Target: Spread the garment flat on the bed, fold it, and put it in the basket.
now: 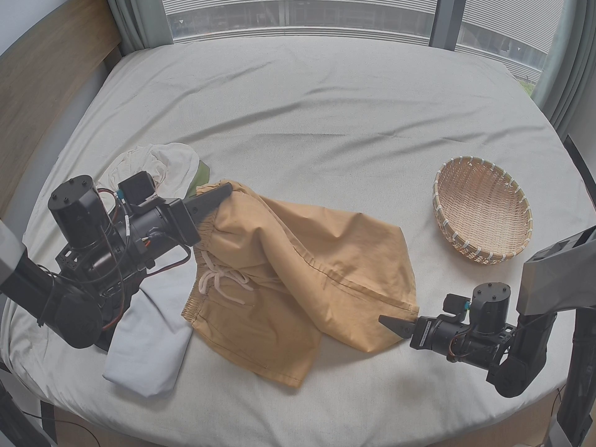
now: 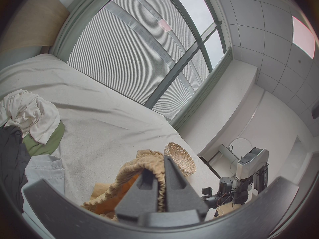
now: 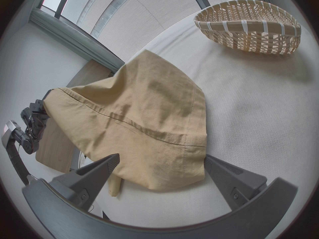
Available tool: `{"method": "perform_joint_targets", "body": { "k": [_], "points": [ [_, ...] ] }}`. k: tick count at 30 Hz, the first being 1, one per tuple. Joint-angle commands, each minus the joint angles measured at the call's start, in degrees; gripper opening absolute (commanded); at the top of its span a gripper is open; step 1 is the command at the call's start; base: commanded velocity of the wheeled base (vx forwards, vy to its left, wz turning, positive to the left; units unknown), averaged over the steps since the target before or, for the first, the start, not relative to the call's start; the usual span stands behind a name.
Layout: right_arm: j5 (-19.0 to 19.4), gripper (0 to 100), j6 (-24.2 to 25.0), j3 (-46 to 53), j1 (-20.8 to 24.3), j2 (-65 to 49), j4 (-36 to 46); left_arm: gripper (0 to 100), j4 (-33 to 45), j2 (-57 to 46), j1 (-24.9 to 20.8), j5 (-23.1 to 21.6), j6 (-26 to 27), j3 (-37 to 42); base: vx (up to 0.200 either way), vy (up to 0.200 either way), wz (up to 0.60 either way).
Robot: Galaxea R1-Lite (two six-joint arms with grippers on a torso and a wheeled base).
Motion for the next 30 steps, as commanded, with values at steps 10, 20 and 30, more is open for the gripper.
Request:
{"method": "perform_joint_targets", "body": {
  "k": [10, 20, 30],
  "points": [
    [6.34, 100, 3.94, 2.25, -0.83, -8.17, 0.01, 0, -0.07, 1.21, 0.11, 1.15, 0.01, -1.84, 0.000, 0.000, 0.00],
    [6.61, 100, 5.70, -4.61, -2.15, -0.61, 0.01, 0, -0.15, 0.68, -0.24, 1.07, 0.01, -1.75, 0.000, 0.000, 0.00],
    [6.78, 100, 7.63, -7.86, -1.18, 1.50, 0.01, 0, -0.15, 0.68, -0.15, 1.07, 0.01, -1.66, 0.000, 0.000, 0.00]
  ]
}}
